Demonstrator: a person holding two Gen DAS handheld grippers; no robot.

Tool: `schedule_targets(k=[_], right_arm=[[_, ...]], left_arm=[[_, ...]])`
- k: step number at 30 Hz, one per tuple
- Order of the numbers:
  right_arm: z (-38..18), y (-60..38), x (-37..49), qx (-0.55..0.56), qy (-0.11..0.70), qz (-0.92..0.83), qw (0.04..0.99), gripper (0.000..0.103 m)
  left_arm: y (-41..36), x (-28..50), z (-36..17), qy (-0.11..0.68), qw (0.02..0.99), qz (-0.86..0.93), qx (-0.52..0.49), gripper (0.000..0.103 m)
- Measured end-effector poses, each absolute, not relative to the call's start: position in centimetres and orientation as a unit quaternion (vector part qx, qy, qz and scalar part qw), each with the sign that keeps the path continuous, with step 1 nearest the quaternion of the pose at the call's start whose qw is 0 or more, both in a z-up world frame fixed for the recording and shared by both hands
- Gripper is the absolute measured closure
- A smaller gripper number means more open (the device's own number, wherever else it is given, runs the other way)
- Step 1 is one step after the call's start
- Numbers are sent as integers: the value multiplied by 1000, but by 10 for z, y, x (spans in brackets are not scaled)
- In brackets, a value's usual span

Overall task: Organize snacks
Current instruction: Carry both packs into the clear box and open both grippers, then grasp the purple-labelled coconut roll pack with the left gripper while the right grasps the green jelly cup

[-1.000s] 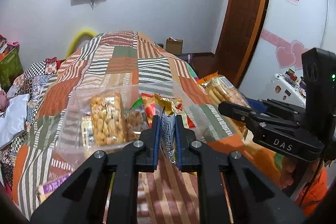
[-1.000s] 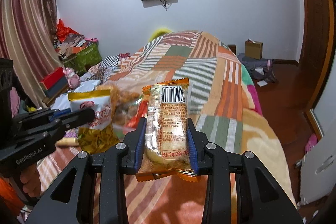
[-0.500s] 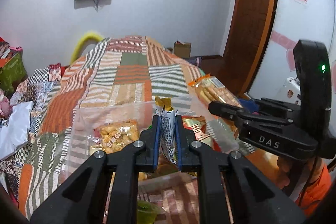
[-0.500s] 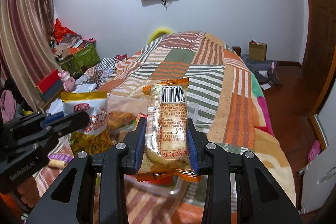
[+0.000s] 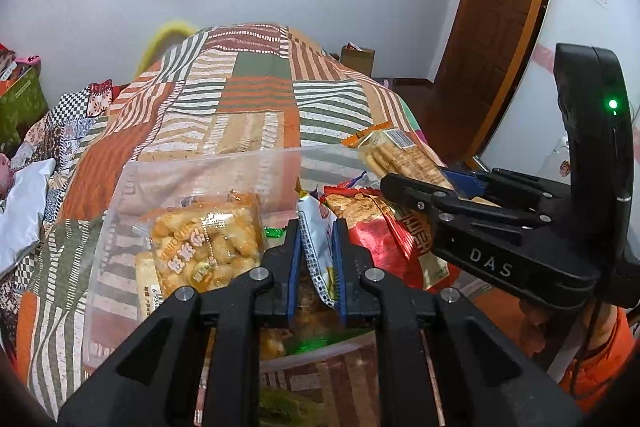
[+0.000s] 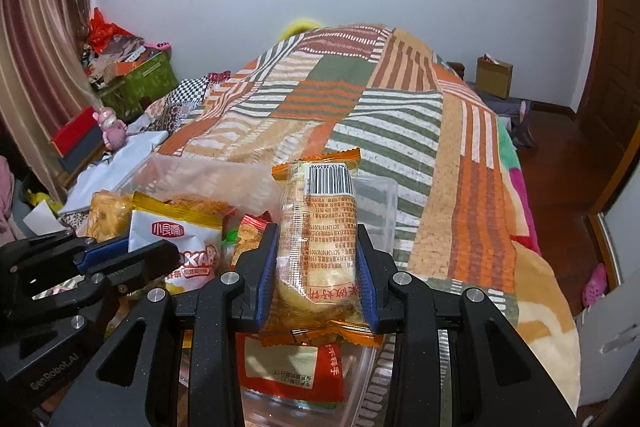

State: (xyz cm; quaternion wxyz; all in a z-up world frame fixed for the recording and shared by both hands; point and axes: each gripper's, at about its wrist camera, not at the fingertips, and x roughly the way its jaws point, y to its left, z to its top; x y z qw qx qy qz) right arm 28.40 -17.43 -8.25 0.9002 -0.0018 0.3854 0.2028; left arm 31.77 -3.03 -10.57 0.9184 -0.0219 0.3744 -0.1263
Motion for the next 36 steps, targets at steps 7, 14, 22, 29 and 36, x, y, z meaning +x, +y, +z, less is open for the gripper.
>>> schedule_targets(k=[7, 14, 22, 29, 36], right_arm=[[-73, -170, 276, -23, 378, 192, 905, 50], [-50, -175, 253, -34, 350, 194, 916, 46], [-28, -176, 221, -18, 330, 215, 919, 46], [-26, -161, 194, -18, 328, 240, 913, 46], [-43, -137, 182, -20, 347, 267, 899, 46]], left_arm=[[-33, 299, -87, 351, 927, -128, -13, 62], [-21, 272, -58, 326, 937, -121, -20, 57], [3, 235, -46, 324, 942, -85, -9, 47], [33, 197, -52, 335, 941, -53, -11, 40], [59, 177, -74, 368, 929, -39, -21, 40]])
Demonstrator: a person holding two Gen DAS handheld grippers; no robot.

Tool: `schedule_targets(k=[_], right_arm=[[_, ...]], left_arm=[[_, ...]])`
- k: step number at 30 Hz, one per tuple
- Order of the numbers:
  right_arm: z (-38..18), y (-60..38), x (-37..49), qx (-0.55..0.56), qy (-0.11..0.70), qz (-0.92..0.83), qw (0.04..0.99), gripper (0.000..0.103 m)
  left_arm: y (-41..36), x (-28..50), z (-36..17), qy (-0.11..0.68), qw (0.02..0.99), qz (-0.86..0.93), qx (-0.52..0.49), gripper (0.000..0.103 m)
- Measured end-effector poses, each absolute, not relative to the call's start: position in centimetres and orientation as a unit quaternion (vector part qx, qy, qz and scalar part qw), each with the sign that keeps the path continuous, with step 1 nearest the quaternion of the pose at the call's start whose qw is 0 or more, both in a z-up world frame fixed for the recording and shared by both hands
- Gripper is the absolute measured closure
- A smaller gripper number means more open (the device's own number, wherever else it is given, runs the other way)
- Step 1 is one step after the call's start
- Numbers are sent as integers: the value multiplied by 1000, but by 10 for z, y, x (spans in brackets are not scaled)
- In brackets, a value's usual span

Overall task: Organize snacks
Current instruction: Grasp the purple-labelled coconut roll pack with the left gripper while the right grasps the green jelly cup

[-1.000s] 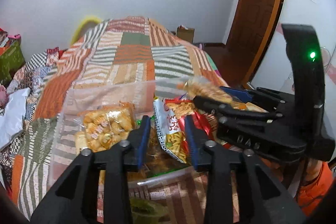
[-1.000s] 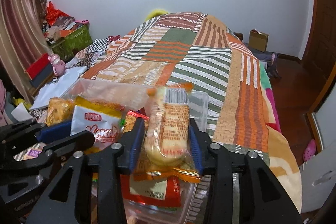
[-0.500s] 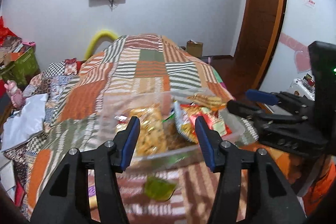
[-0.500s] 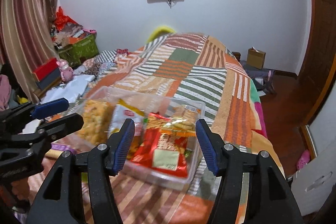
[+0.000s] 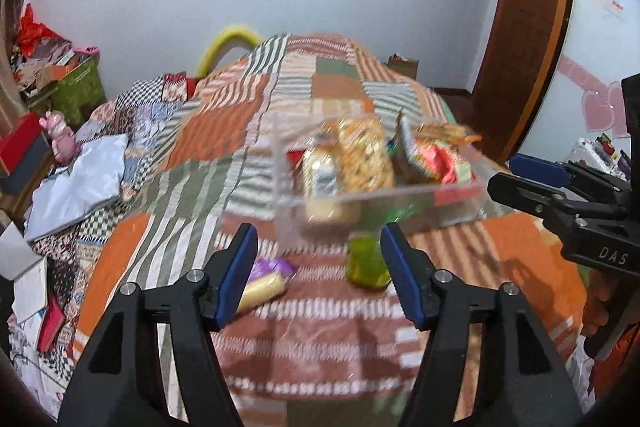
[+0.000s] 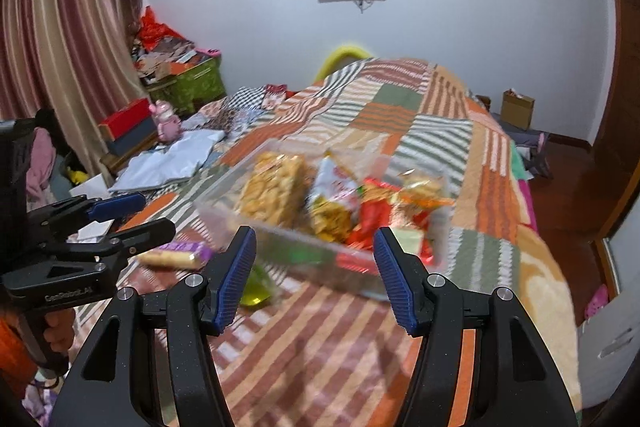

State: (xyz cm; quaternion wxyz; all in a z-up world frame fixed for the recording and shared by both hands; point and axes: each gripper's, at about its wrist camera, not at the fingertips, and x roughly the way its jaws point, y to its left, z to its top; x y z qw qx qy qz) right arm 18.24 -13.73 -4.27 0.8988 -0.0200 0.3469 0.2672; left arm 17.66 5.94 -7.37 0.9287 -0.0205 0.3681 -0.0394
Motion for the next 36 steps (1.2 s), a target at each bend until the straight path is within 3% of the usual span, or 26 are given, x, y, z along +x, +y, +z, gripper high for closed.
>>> schedule_targets(k=[20, 22, 31, 36], right_arm=[[-106, -81, 187, -57, 430, 311, 845, 45], [-111, -74, 188, -64, 437, 316, 840, 45], [-127, -62, 198, -75, 463, 321, 823, 45], [-132, -65, 203, -65, 475, 319, 818, 54]], left_arm=[[117, 209, -153, 447, 894, -17, -1, 40], [121, 215, -155, 446, 894, -28, -2, 34], [117, 234, -163, 461, 883, -81, -13, 33], [113, 236, -172, 480, 872, -99, -19, 36]])
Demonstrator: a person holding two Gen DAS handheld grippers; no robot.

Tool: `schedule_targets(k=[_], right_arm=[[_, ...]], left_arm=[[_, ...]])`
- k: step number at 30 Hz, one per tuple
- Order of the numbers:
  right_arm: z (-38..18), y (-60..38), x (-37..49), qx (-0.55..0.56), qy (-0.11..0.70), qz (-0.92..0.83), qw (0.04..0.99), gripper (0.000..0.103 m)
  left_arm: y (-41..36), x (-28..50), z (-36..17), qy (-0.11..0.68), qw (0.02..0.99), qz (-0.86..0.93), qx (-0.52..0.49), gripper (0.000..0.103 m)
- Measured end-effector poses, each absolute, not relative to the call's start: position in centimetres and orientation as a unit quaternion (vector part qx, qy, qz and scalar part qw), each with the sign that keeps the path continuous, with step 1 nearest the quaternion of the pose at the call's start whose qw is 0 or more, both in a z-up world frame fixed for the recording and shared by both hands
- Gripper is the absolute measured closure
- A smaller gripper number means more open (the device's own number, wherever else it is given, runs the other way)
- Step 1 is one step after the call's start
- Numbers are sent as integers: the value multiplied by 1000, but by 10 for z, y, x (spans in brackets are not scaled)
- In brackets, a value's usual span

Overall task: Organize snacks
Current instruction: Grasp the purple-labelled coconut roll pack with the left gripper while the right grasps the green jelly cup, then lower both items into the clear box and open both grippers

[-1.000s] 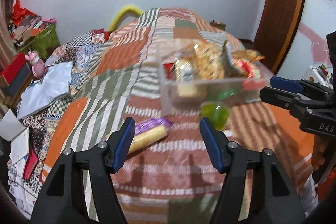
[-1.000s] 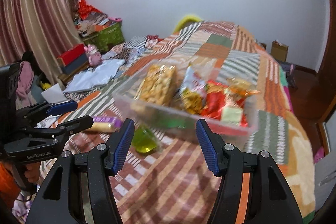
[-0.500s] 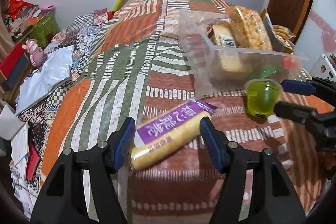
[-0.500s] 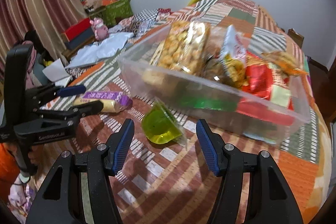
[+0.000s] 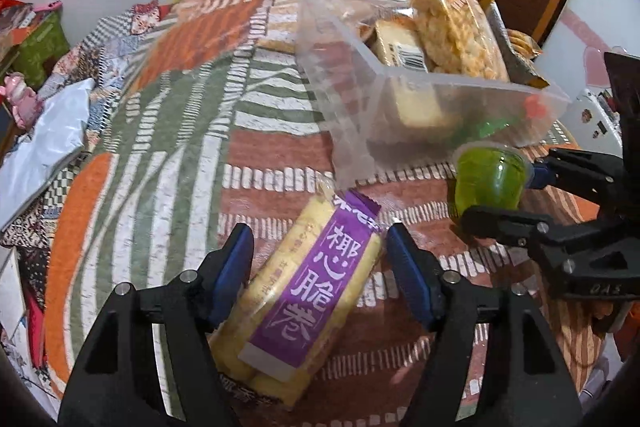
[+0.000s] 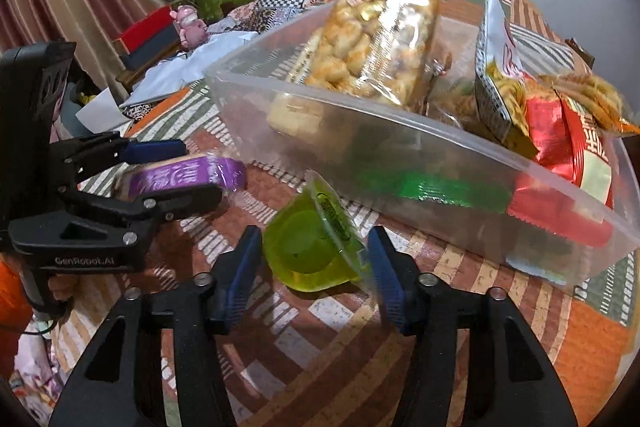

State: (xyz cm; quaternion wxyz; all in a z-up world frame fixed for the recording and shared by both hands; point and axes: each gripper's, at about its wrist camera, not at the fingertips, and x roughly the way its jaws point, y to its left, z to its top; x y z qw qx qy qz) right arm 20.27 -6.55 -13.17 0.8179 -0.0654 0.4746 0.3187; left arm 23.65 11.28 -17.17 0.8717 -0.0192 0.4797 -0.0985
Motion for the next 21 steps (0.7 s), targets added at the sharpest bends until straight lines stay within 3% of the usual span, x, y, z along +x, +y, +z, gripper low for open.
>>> schedule_targets(k=[8, 21], right_arm=[[-129, -67, 198, -72, 470, 323, 818, 56], [-113, -84, 181, -64, 451, 325, 829, 60]], left_arm=[[111, 217, -173, 486, 868, -99, -13, 57], [89, 176, -149, 446, 890, -92, 3, 58]])
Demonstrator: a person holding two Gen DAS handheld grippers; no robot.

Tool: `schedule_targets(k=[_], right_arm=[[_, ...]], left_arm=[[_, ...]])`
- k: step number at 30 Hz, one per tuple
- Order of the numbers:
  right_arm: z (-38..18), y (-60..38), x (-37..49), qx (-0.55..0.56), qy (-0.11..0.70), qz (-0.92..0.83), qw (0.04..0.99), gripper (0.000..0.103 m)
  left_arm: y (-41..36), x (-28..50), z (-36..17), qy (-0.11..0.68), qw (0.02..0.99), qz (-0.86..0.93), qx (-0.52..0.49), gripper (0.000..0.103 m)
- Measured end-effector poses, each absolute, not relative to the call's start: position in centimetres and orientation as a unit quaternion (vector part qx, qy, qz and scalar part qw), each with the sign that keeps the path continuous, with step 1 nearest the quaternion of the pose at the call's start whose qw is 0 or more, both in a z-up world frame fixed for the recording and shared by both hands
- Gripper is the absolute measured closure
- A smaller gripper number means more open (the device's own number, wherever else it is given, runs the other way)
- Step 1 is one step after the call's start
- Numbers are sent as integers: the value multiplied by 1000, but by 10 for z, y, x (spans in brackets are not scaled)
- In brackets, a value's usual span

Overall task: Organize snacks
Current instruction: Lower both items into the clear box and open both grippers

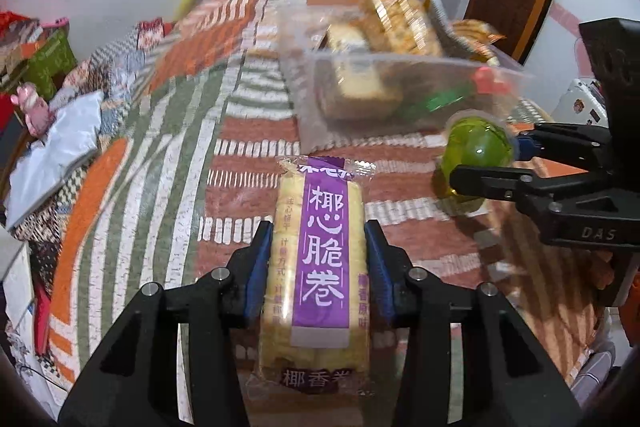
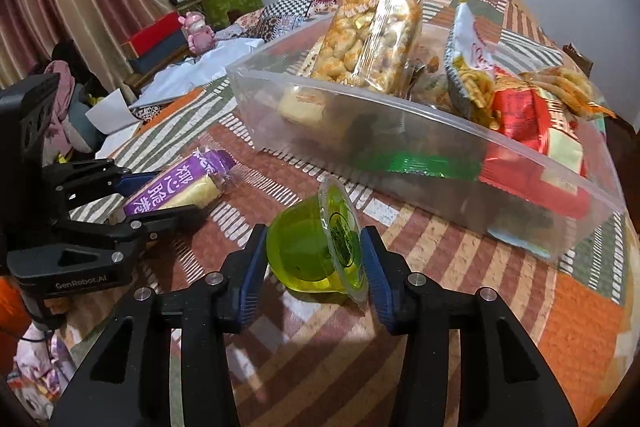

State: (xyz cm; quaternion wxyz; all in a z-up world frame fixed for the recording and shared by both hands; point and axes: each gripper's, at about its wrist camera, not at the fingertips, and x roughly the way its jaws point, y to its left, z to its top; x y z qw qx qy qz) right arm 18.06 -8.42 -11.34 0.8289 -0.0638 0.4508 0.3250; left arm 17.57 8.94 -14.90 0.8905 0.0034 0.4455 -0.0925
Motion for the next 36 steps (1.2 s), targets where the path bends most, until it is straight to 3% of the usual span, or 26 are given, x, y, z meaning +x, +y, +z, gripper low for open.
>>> schedule_targets(k=[17, 27, 36], right_arm=[[-56, -125, 184, -9, 365, 292, 884, 61], [-44, -143, 208, 7, 339, 256, 905, 61], [-66, -142, 241, 16, 364, 243, 899, 61]], left_arm=[[76, 195, -76, 352, 931, -90, -40, 58], [82, 243, -74, 340, 934, -80, -71, 58], [83, 286, -95, 362, 925, -82, -82, 58]])
